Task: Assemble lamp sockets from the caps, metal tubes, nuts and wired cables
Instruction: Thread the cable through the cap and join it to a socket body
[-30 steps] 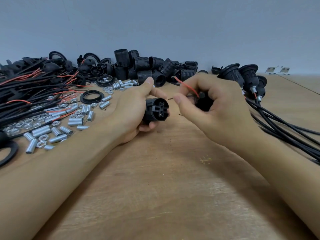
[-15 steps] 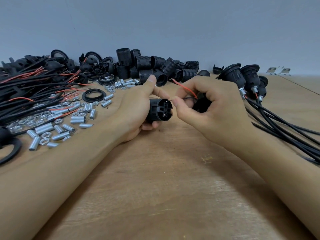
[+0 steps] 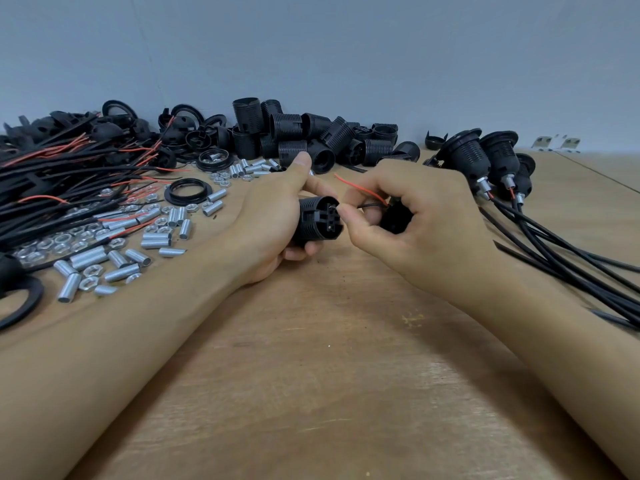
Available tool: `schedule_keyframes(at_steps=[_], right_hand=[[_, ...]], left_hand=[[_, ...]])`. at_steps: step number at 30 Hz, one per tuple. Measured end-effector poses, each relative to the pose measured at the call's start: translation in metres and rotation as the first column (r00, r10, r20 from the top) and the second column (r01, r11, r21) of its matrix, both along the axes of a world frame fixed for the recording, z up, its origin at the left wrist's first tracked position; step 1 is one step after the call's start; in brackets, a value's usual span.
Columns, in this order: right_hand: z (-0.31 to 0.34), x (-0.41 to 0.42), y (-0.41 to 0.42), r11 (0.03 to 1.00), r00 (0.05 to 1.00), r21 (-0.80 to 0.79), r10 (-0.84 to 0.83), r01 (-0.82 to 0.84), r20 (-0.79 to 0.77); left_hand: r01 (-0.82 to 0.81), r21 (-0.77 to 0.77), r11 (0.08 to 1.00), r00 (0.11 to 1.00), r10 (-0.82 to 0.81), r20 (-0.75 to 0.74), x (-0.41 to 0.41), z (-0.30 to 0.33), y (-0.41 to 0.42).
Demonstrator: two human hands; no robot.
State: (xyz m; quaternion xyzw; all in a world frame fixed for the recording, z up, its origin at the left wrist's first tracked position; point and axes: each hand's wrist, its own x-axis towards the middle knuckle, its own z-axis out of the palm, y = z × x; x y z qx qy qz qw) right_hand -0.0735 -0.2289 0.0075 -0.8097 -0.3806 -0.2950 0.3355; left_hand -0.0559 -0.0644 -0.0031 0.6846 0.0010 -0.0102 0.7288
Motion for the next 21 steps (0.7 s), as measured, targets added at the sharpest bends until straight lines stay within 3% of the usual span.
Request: schedule_keyframes(at_steps=[7, 10, 21], right_hand=[[-0.0016, 0.0015, 0.0003, 0.999, 0.997, -0.003, 0.051, -0.051, -0.057], [-0.0029, 0.0032, -0.0012, 0.998, 0.991, 0.02, 0.064, -0.062, -0.113], [-0.004, -0.0003, 0.0032, 0.996, 0.997, -0.025, 0.082, -0.082, 0.013]], left_hand=[[0.02, 0.099, 0.995, 1.0, -0.022, 0.017, -0.0011, -0.0008, -0.0015], [0.051, 0.061, 0.997, 0.999, -0.051, -0.003, -0.0011, 0.0007, 0.0007], [0.093, 0.066, 0.994, 0.996, -0.092, -0.015, -0.0039, 0.0028, 0.0009]])
